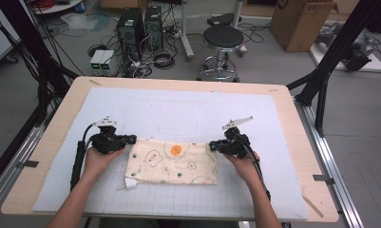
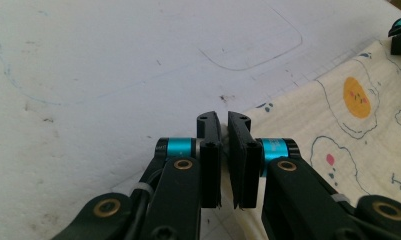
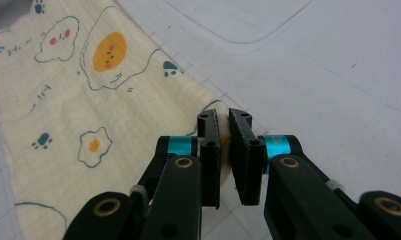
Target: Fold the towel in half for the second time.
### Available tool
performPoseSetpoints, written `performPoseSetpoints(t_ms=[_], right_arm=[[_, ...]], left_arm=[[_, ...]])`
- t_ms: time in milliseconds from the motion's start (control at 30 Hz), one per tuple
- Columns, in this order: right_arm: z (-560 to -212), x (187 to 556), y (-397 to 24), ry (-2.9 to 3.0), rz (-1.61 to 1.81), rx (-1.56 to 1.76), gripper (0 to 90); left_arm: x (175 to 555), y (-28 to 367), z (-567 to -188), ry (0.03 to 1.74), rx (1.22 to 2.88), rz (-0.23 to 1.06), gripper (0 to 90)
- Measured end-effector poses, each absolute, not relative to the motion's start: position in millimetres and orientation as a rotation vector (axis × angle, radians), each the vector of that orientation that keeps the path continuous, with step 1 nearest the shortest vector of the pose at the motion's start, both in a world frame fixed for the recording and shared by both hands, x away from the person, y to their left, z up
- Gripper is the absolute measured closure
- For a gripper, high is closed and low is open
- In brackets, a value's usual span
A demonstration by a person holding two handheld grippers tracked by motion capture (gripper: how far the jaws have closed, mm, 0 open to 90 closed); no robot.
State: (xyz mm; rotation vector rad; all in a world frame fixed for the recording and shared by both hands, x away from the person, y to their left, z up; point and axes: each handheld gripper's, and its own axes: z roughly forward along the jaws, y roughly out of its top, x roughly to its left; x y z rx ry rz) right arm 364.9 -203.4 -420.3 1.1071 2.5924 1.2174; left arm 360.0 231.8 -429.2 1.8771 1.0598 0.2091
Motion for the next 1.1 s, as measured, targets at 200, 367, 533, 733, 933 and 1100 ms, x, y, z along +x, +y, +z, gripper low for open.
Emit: performPoseSetpoints(t_ms=[200, 367, 533, 733, 933, 1100], right_arm=[[-412.6, 374.8, -202.7, 2.581, 1.208, 1.122, 83.6], [-405.0, 387.1, -203.6, 2.567, 1.207, 1.149, 83.6], [-399.4, 399.6, -203.6, 2.555, 1.214, 1.181, 83.6], [-390.6, 424.3, -201.7, 2.532, 1.201, 1.229, 83.6], [-391.4, 439.3, -200.5, 2.494, 1.195, 1.288, 83.6], [-399.4, 444.7, -204.9, 2.471, 1.234, 1.35, 83.6]], left_arm=[[370.3, 229.0, -420.3, 1.069, 1.88, 0.227, 84.0], [379.1, 226.6, -412.0, 1.069, 1.89, 0.248, 84.0], [390.8, 225.7, -407.3, 1.101, 1.89, 0.251, 83.9], [407.8, 225.4, -402.6, 1.133, 1.884, 0.268, 83.9], [421.1, 218.2, -399.5, 1.178, 1.825, 0.347, 84.0], [423.7, 216.4, -405.7, 1.182, 1.827, 0.342, 83.9]])
